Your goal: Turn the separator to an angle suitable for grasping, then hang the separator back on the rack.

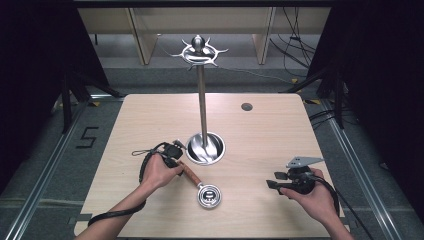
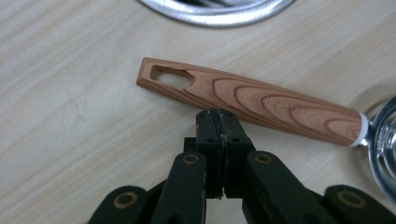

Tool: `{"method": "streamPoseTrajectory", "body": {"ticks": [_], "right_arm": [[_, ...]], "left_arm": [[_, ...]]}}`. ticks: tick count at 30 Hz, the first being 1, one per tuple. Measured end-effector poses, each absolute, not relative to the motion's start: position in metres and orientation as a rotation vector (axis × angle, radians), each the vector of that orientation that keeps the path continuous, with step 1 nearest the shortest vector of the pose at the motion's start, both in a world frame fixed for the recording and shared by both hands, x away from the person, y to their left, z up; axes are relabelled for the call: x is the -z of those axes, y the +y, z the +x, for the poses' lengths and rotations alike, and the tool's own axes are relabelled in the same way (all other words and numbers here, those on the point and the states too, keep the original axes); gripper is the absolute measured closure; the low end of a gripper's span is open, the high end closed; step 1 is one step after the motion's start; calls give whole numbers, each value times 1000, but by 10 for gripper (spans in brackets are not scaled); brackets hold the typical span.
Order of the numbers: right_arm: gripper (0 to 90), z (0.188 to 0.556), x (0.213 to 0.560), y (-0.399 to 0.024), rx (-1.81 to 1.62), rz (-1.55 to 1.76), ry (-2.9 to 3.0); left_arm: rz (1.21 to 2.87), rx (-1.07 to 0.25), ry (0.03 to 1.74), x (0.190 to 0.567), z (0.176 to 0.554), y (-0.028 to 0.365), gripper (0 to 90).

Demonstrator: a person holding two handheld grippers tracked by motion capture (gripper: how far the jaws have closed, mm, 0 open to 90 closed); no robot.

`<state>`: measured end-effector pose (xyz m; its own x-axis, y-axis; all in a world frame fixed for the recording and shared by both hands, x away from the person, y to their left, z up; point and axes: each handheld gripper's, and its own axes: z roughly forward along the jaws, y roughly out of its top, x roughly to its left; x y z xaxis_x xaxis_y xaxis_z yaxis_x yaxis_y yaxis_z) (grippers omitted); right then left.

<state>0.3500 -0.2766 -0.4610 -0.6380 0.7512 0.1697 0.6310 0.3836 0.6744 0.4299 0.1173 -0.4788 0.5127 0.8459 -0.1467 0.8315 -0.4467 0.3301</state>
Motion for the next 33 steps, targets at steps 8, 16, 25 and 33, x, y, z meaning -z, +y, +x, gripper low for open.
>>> {"method": "streamPoseTrajectory", "body": {"ticks": [8, 16, 25, 33], "right_arm": [[512, 347, 461, -280, -1092, 1252, 2466], [512, 346, 462, -275, -1136, 1297, 2434], [511, 351, 461, -278, -1089, 1242, 2478], [511, 348, 460, -275, -1088, 1248, 2479]], "left_arm": [[2433, -155, 1206, 474, 435, 129, 744], [2308, -127, 1413, 469, 416, 125, 375], [2243, -94, 1507, 471, 418, 117, 257], [2252, -46, 1522, 473, 425, 104, 242]]}}
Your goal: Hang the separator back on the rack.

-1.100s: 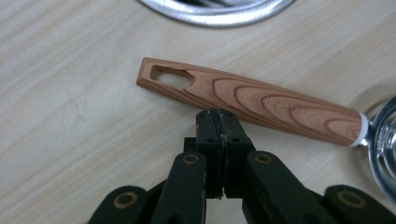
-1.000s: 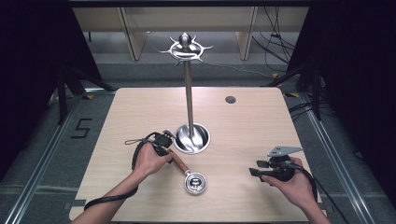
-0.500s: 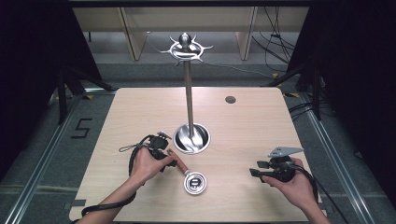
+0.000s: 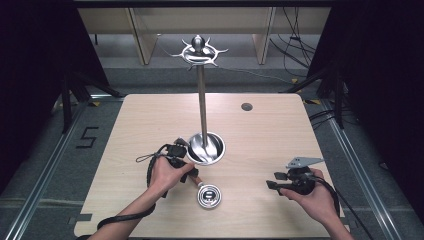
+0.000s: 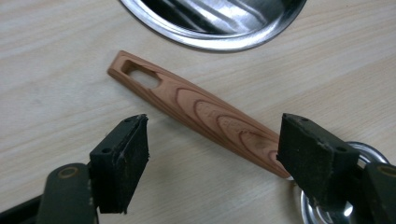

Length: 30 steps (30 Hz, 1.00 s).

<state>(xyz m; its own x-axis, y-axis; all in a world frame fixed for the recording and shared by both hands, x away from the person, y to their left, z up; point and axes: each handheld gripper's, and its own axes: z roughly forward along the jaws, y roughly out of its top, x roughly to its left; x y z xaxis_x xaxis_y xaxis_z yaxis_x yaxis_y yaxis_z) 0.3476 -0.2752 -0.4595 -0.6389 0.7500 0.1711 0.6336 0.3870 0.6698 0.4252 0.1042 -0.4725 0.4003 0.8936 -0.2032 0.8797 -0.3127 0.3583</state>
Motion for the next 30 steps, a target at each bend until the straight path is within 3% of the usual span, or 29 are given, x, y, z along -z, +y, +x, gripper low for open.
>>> {"method": "streamPoseTrajectory", "body": {"ticks": [16, 21, 23, 30], "right_arm": [[509, 347, 463, -276, -1113, 1252, 2457], [509, 347, 461, -278, -1075, 1256, 2485], [509, 347, 461, -277, -1076, 1265, 2485], [507, 347, 462, -278, -1073, 1264, 2490]], "left_arm": [[2308, -28, 1522, 485, 428, 88, 208], [2375, -39, 1505, 485, 424, 86, 346], [2379, -115, 1510, 485, 423, 88, 409], [2467, -120, 1458, 484, 420, 98, 545]]}}
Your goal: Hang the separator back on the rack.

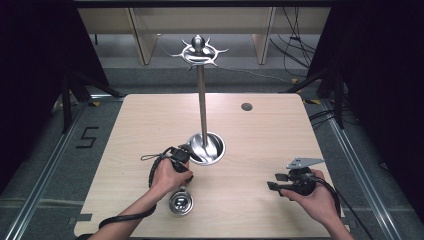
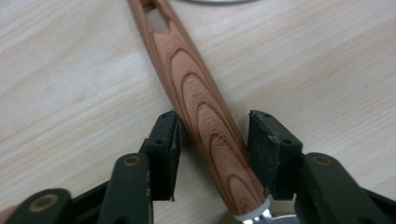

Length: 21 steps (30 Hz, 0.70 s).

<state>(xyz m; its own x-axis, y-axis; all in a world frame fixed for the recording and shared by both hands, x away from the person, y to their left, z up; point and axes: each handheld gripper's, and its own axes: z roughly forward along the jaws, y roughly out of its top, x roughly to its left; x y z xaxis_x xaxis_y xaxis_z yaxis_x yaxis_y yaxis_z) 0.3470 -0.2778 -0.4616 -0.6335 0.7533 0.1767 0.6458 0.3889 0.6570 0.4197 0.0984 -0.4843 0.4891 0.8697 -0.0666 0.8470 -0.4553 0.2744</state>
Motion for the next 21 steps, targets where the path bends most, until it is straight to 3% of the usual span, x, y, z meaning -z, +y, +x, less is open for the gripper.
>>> {"method": "streamPoseTrajectory", "body": {"ticks": [1, 2, 5, 8, 13, 21], "right_arm": [[507, 347, 464, -276, -1105, 1273, 2464], [507, 346, 465, -275, -1130, 1295, 2450], [507, 348, 462, -277, -1077, 1255, 2491], [507, 348, 462, -277, -1078, 1256, 2491], [507, 348, 462, -277, -1093, 1270, 2471], [506, 348, 462, -277, -1090, 1253, 2478]], "left_arm": [[2506, -165, 1446, 483, 420, 101, 557], [2492, -119, 1448, 484, 420, 102, 570], [2522, -172, 1479, 482, 419, 106, 605], [2566, -146, 1449, 481, 421, 112, 635], [2579, -152, 1472, 479, 423, 119, 531], [2618, -140, 1454, 481, 421, 120, 586]]}}
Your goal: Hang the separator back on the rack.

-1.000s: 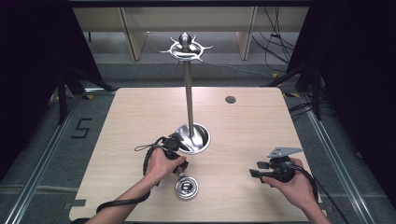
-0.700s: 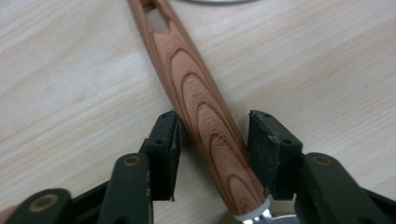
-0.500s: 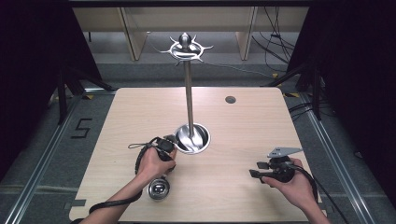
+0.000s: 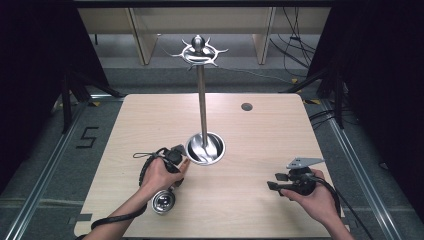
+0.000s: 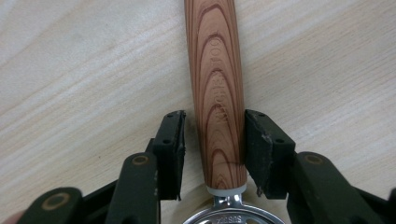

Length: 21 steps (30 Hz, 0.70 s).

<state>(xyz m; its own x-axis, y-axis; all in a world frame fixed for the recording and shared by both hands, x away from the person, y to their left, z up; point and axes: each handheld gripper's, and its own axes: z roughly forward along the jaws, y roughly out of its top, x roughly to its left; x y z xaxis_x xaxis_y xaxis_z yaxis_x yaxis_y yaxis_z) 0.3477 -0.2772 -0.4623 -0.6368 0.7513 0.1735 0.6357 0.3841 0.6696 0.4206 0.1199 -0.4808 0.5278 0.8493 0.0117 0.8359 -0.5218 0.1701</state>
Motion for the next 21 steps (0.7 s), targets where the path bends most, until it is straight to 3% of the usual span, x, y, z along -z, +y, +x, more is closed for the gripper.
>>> {"method": "streamPoseTrajectory", "body": {"ticks": [8, 17, 19, 21], "right_arm": [[507, 347, 464, -276, -1119, 1267, 2457], [508, 347, 465, -275, -1126, 1248, 2448], [508, 346, 462, -277, -1084, 1272, 2474], [508, 347, 461, -278, -1074, 1247, 2484]], "left_arm": [[2625, -122, 1439, 480, 420, 119, 665], [2615, -131, 1421, 481, 418, 122, 677], [2611, -59, 1400, 482, 418, 124, 678], [2574, -74, 1412, 482, 416, 125, 678]]}}
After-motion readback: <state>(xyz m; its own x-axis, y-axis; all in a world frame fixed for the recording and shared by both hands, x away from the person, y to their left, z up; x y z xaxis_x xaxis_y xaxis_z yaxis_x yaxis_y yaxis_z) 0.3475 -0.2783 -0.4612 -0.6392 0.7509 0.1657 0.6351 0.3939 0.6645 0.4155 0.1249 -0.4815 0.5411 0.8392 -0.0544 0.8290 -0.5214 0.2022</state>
